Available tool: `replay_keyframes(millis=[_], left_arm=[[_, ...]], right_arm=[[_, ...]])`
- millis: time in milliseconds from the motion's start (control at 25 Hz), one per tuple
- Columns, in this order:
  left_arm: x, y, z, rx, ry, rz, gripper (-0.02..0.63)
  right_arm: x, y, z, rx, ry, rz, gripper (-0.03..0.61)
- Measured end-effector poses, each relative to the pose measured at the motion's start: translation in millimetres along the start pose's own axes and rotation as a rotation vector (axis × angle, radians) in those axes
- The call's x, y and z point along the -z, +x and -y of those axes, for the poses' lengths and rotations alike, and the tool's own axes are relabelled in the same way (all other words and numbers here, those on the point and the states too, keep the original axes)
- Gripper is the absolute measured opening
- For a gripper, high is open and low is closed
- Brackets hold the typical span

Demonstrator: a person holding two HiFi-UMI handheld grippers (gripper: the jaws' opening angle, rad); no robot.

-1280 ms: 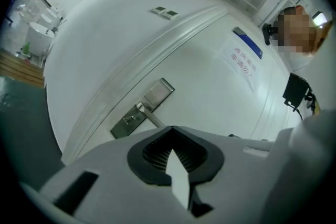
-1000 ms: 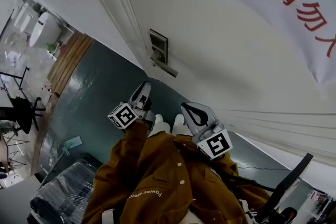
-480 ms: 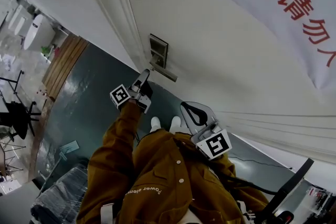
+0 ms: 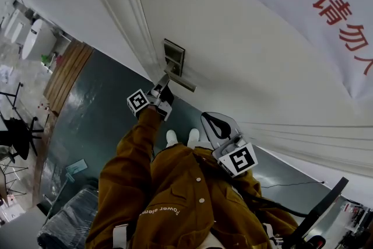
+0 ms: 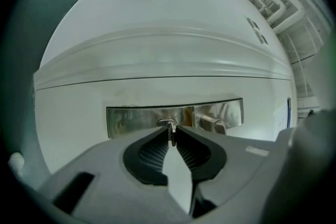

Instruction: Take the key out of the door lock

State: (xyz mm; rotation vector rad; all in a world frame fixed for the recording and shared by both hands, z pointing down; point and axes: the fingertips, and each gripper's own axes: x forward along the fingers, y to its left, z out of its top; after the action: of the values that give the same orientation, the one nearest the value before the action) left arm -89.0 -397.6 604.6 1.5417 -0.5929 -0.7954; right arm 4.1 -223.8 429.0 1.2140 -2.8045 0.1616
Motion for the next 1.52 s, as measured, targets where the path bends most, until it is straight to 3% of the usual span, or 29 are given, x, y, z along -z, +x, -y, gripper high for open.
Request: replay_keyframes(millis=[80, 640, 1040, 1120, 1200, 1320, 1520], left_arm=[[-1.1, 0.5, 0.3, 0.002, 0.003, 0.002, 0.028], [1.2, -5.4, 0.0, -0.003, -0.029, -0.015, 0.021], [18.8, -66.4, 42.5, -0.039, 0.089, -0.038, 0.02], [22.6, -82.8, 54.8, -0.105, 0.162, -0.044, 0.02], [24.4, -101.9, 68.3, -0.177, 0.363, -0.077, 0.02], [44.5, -109.5, 113.7, -0.148, 0.676, -0.136, 0.02], [78.8, -110.1, 152.7, -0.174, 1.002, -0.168, 0.02]], right_arm=[[3.7, -0.5, 0.5, 0.001, 0.007, -0.014, 0.006], [4.3, 0.6, 0.5, 0.0, 0.014, -0.016, 0.006], [5.2, 6.4, -6.9, -0.034, 0.016, -0.016, 0.006], [5.4, 8.5, -8.9, -0.043, 0.018, -0.014, 0.006], [5.4, 10.5, -11.3, -0.053, 0.015, -0.012, 0.006], [4.8, 10.5, -12.3, -0.053, 0.016, -0.007, 0.006], [11.8, 12.1, -3.2, -0.025, 0.047, -0.03, 0.006]])
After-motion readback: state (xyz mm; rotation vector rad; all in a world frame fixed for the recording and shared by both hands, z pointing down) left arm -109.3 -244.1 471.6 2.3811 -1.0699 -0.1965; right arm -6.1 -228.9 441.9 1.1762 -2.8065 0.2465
